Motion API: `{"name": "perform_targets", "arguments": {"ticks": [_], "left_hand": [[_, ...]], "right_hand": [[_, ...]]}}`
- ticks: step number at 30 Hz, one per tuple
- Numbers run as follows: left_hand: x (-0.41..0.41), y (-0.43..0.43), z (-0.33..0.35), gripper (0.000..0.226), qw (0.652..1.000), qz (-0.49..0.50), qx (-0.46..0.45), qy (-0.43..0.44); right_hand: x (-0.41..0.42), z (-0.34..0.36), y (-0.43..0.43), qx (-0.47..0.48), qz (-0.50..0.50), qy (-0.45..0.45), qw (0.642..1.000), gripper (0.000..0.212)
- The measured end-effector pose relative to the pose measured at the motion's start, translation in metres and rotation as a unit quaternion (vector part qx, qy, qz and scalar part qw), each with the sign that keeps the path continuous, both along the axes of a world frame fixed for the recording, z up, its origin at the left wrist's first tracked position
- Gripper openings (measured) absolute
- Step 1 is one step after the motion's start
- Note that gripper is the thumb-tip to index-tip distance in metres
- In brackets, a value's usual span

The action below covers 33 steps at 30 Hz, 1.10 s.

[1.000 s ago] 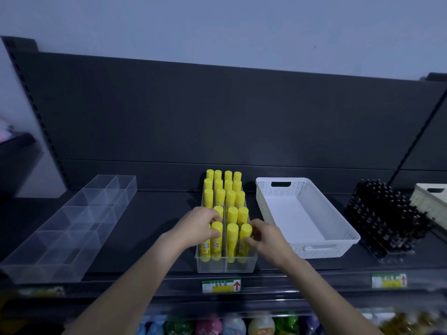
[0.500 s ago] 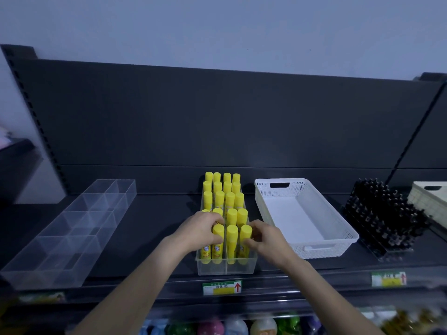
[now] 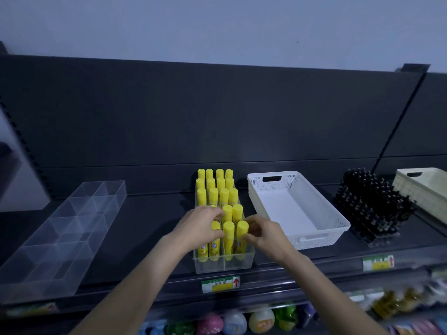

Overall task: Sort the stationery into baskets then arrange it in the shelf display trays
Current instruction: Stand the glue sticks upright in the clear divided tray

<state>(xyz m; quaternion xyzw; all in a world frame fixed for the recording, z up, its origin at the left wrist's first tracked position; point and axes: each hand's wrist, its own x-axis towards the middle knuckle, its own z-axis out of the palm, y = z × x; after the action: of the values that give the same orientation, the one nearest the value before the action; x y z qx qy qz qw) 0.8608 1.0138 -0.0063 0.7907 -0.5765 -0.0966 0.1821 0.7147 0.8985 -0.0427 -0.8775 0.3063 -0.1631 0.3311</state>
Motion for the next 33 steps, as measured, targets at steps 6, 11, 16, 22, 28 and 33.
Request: {"name": "perform_targets", "arguments": {"ticks": [6, 11, 16, 22, 28, 33], "left_hand": [[-0.021, -0.008, 0.006, 0.033, 0.992, 0.023, -0.119, 0.025], [-0.069, -0.035, 0.009, 0.035, 0.986, 0.014, -0.153, 0.063], [-0.099, -0.113, -0.016, 0.043, 0.985, 0.104, -0.090, 0.106], [-0.112, -0.166, -0.047, 0.040, 0.909, 0.322, -0.004, 0.266], [-0.126, -0.158, -0.041, 0.021, 0.879, 0.350, -0.143, 0.289], [-0.150, -0.141, 0.017, 0.030, 0.875, 0.255, -0.276, 0.305]], "right_hand": [[-0.046, 0.020, -0.026, -0.016, -0.090, -0.047, 0.995, 0.035], [-0.091, 0.025, -0.081, -0.036, -0.180, -0.071, 0.980, 0.031], [-0.115, 0.013, -0.135, -0.064, -0.181, -0.028, 0.981, 0.035], [-0.133, -0.010, -0.186, 0.010, -0.133, 0.112, 0.985, 0.037], [-0.144, -0.007, -0.185, 0.068, -0.122, -0.009, 0.990, 0.029], [-0.173, 0.037, -0.173, 0.032, -0.131, -0.147, 0.980, 0.026]]}}
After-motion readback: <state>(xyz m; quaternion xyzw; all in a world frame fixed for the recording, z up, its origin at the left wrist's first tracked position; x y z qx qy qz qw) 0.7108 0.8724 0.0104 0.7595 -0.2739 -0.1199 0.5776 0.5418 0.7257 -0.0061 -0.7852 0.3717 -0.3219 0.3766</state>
